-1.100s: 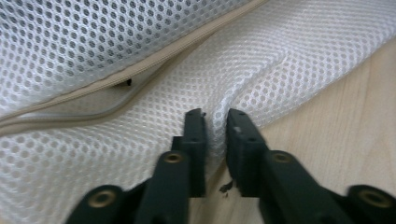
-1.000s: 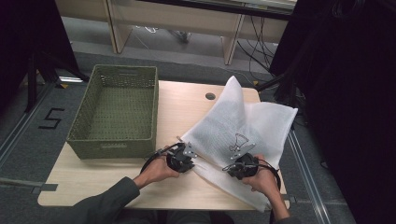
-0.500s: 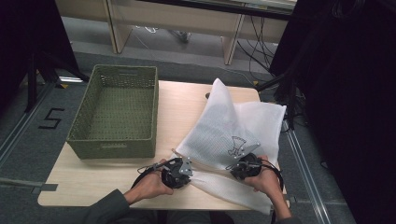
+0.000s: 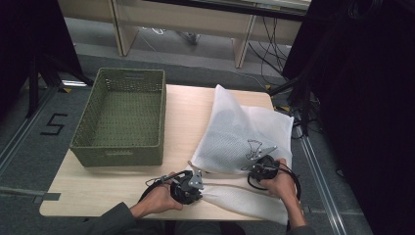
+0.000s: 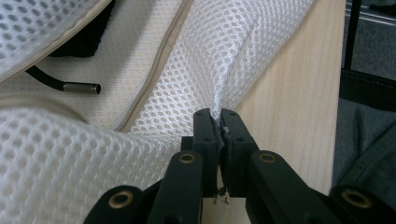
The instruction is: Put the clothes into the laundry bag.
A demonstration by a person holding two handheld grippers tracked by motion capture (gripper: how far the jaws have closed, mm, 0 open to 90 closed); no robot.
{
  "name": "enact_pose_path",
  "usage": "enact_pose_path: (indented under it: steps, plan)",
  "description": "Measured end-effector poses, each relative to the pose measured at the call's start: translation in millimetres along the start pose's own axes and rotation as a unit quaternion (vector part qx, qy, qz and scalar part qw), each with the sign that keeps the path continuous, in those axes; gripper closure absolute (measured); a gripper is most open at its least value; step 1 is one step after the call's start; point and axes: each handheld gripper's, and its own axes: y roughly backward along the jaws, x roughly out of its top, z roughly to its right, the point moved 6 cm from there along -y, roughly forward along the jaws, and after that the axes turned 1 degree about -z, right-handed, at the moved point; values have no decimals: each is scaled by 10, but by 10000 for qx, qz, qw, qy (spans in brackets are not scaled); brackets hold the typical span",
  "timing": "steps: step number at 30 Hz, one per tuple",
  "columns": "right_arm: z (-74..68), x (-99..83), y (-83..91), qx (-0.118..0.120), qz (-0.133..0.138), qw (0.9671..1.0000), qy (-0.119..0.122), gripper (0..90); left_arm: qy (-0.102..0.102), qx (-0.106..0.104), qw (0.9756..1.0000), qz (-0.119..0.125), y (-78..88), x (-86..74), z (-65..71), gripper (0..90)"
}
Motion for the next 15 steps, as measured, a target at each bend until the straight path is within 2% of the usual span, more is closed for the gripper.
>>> enact_pose_path:
  steps: [2, 4, 8, 10, 13, 15]
  plan:
    - [-68, 18, 37, 128, 102, 9998, 84, 861, 56, 21, 10000, 22, -8, 9, 1, 841]
    - [-170, 44, 115, 154, 170, 9991, 350, 857, 117, 21, 9999, 28, -7, 10, 1, 833]
    - [-360, 89, 200, 304, 290, 9968, 684, 857, 122, 62, 9999, 33, -3, 10, 8, 825]
    - [-455, 97, 225, 381, 267, 9965, 692, 857, 150, 83, 9998, 44, 2, 10, 9, 823]
    - [-540, 89, 213, 391, 215, 9946, 933, 852, 234, 91, 9996, 85, 21, 9, 4, 796]
    - [-592, 40, 173, 430, 90, 9950, 897, 845, 214, 93, 9997, 91, 55, 5, -6, 787]
